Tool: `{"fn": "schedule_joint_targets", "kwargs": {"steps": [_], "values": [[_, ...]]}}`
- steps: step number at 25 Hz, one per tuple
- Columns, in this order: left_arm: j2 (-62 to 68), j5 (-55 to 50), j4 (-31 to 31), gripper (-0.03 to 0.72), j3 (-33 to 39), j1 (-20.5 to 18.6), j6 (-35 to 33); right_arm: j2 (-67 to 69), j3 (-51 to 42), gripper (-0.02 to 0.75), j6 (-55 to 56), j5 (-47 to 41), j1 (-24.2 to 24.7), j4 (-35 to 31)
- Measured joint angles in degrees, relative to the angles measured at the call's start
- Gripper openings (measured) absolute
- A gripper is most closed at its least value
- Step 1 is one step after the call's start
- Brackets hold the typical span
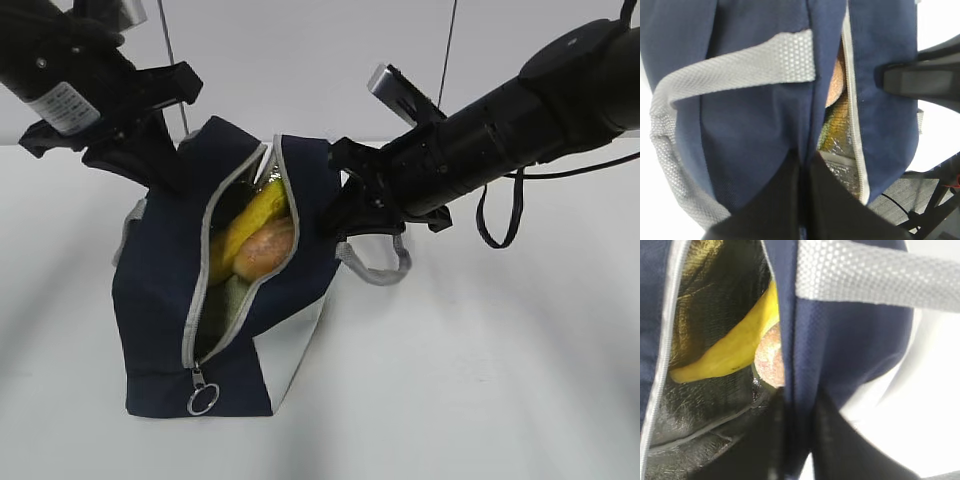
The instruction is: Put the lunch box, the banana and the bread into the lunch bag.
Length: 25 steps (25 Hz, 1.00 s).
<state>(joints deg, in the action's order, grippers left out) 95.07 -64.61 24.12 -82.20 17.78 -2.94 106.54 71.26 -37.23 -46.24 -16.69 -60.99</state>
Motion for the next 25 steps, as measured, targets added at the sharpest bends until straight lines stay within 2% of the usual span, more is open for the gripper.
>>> {"fn": "schedule_joint_targets", "kwargs": {"steps": [2, 4, 10, 20, 25], "values": [[0.0, 0.18, 0.05, -0.003, 0.0, 0.0, 0.0, 0.0, 0.0, 0.004, 0.0, -0.46, 0.0, 0.0], [0.0, 0.86, 0.74, -0.003, 0.0, 0.0, -0.06, 0.0, 0.0, -0.003, 0.0, -1.19, 0.0, 0.0], [0.08, 5.37, 9.15, -0.003, 0.0, 1.41, -3.94, -4.73, 0.14, -0.005, 0.56, -3.31, 0.13, 2.49], [0.23, 14.21, 11.7, -0.003, 0.25, 9.21, -4.55, -12.0, 6.14, -0.005, 14.15, -9.86, 0.13, 24.9], [1.41, 17.36, 12.73, -0.003, -0.04, 10.28, -4.73, -12.0, 8.55, -0.005, 18.42, -11.18, 0.13, 33.06]]}}
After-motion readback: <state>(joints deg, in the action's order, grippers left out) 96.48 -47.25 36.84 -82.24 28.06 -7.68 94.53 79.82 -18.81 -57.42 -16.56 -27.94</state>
